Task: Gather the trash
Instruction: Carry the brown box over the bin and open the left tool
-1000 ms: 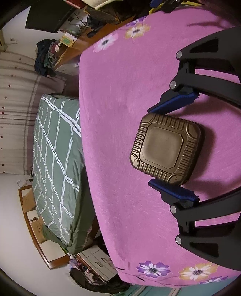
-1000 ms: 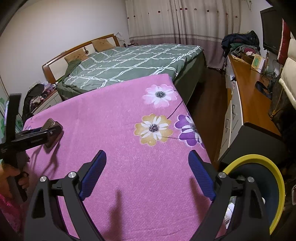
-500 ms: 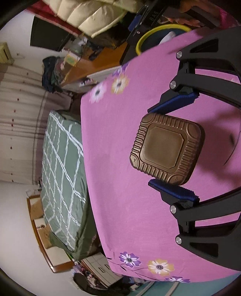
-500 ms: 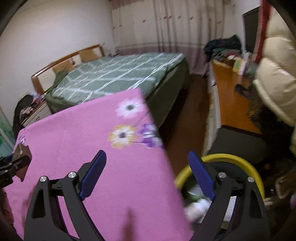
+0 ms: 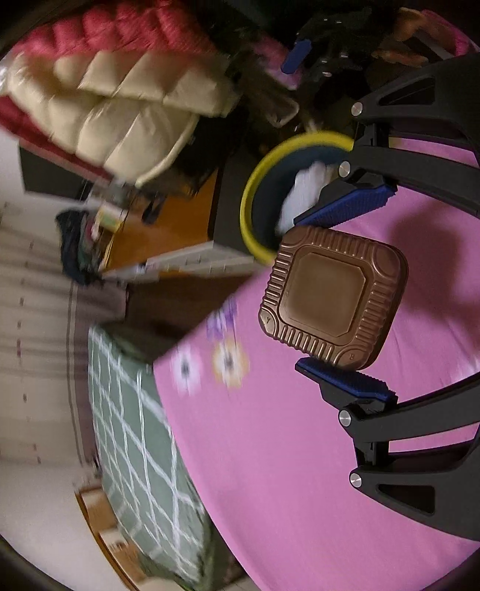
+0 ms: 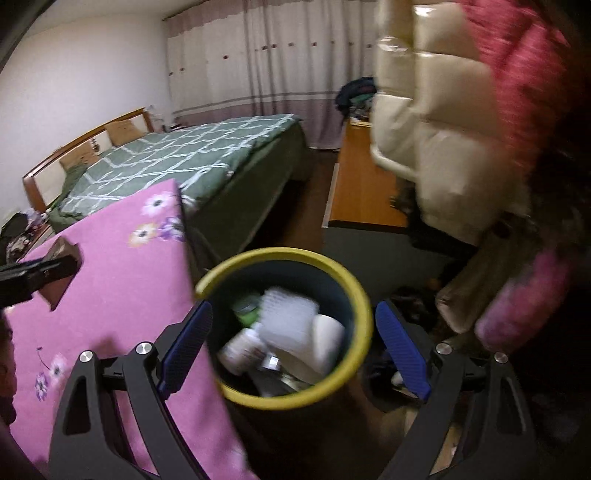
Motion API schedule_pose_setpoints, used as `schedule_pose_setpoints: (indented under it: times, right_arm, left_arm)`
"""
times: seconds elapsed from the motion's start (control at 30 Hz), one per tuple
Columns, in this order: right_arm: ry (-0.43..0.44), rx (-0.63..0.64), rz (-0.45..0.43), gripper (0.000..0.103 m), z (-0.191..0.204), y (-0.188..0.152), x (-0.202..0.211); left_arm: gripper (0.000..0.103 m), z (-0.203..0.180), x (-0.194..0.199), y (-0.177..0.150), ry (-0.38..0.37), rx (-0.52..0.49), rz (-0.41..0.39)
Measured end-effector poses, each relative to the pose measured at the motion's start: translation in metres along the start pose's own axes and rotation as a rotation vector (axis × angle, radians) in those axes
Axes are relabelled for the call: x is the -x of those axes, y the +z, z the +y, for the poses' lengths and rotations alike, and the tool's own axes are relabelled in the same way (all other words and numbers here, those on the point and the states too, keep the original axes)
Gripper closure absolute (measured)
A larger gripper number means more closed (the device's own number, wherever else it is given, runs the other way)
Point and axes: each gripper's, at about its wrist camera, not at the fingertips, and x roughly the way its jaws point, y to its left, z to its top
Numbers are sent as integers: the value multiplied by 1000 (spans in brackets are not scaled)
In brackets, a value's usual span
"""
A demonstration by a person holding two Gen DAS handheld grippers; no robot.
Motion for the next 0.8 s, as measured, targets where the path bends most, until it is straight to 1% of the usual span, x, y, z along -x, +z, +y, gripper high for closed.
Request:
schedule_pose_setpoints:
  times: [0.07, 0.27, 0.47, 0.5, 0.53, 0.57, 0.67, 0.73, 0.8]
  right_arm:
    - [-11, -8, 2, 17, -13, -6, 6]
    - [-45, -49, -3, 17, -48, -17, 22]
    - [-67, -69, -12, 16, -66, -25, 35]
    - [-68, -73, -12, 15, -68, -26, 36]
    - [-71, -77, -10, 15, -69, -26, 36]
    - [-70, -80, -7, 15, -70, -27, 36]
    - [-58, -77, -5, 15, -69, -30, 38]
    - [-49, -69, -7, 15, -66, -31, 39]
    - [-31, -59, -11, 15, -60, -31, 42]
  left_arm:
    - [33, -29, -16, 7, -27, -31, 19]
    - [33, -85, -72, 26, -78, -91, 99]
    - [32, -115, -122, 32, -78, -118, 175]
    - [28, -118, -128, 32, -77, -120, 183]
    - [22, -120, -133, 31, -70, -118, 193]
    - [10, -120, -134, 29, -65, -110, 191]
    - [9, -117, -128, 28, -61, -87, 175]
    - [9, -109, -113, 28, -53, -69, 156]
    - [9, -96, -85, 28, -38, -54, 108]
